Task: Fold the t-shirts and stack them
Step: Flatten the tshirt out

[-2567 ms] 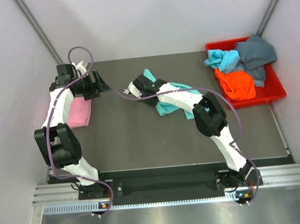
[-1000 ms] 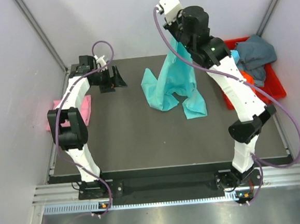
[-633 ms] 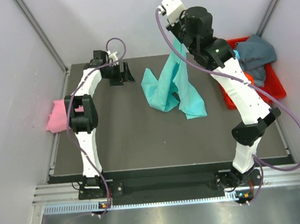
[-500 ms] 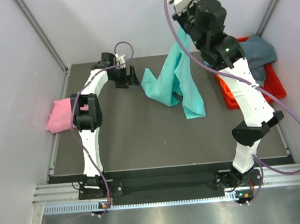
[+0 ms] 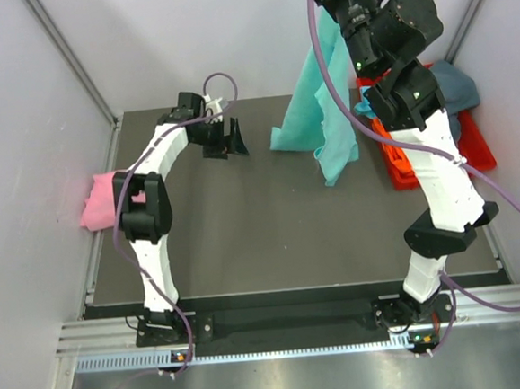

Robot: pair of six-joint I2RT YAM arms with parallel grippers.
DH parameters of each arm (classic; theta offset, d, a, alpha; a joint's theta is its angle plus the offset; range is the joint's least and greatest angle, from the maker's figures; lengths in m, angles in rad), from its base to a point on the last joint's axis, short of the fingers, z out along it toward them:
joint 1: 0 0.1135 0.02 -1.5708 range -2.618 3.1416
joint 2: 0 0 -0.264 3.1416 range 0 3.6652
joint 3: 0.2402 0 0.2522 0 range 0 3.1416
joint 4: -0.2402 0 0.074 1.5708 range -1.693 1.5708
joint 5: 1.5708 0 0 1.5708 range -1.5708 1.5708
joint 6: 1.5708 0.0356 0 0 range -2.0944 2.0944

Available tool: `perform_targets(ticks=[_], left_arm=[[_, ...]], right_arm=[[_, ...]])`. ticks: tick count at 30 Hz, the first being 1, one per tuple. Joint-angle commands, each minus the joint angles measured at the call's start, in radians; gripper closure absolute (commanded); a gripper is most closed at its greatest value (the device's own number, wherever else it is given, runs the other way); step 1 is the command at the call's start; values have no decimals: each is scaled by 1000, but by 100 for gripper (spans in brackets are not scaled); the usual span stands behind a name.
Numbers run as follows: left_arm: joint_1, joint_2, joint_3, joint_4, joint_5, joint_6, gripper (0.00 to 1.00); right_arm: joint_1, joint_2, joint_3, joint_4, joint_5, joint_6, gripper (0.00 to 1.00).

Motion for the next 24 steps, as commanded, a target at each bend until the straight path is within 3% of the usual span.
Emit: perform_targets(ticks=[1, 7, 11, 16, 24], left_arm=[[-13, -188, -50, -4, 39, 16, 6], [-166, -282, -87, -74, -103, 202, 5], [-268, -322, -109, -76, -189, 239, 5], [-260, -402, -150, -88, -305, 210, 5], [-108, -684, -362, -53, -332, 225, 5]], right_arm=[[8, -11, 12, 101, 3, -55, 100], [1, 21, 7, 42, 16, 8, 100], [7, 37, 7, -33, -28, 129, 100], [158, 34, -7, 5, -68, 65, 100], [346, 26, -27, 42, -119, 57, 100]])
